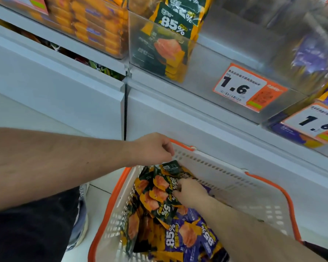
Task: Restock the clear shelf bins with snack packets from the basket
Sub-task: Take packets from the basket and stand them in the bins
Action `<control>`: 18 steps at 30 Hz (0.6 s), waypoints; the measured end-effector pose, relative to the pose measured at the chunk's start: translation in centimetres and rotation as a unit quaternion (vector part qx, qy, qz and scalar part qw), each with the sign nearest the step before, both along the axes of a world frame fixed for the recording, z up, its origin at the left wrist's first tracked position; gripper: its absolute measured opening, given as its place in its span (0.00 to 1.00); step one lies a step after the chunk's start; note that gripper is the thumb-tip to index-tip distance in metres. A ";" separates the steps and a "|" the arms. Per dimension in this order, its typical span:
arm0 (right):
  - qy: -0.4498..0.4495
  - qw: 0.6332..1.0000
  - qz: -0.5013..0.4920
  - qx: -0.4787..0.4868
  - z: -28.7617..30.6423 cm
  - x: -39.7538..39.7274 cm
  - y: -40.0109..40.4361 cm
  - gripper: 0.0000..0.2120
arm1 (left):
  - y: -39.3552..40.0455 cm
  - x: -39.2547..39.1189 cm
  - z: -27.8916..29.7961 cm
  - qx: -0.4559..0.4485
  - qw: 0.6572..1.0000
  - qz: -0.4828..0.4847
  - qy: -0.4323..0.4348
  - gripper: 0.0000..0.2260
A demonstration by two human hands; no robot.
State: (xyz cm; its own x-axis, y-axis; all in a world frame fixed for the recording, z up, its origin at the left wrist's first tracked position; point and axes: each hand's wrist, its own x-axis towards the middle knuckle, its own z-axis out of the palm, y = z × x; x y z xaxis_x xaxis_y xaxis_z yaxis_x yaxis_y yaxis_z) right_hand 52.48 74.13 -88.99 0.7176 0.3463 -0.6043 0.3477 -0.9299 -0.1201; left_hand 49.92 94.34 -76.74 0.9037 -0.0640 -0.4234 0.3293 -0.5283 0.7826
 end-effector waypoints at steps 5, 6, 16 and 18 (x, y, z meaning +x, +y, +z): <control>-0.090 0.988 0.106 -0.066 -2.2 -1.3 -0.8 0.12 | -0.1 0.3 -0.8 0.003 1.000 -0.004 0.003 0.08; -0.115 0.981 0.139 -0.077 -2.1 -1.3 -0.8 0.12 | 0.0 0.2 -1.0 0.006 1.000 -0.005 0.003 0.08; -0.208 0.969 -0.069 0.114 3.5 1.0 -1.3 0.13 | 0.4 -0.4 -1.0 0.081 0.995 -0.040 -0.051 0.13; -0.147 0.965 -0.113 0.185 5.6 1.2 -1.8 0.10 | 0.4 -0.4 -0.7 0.114 0.989 -0.058 -0.080 0.26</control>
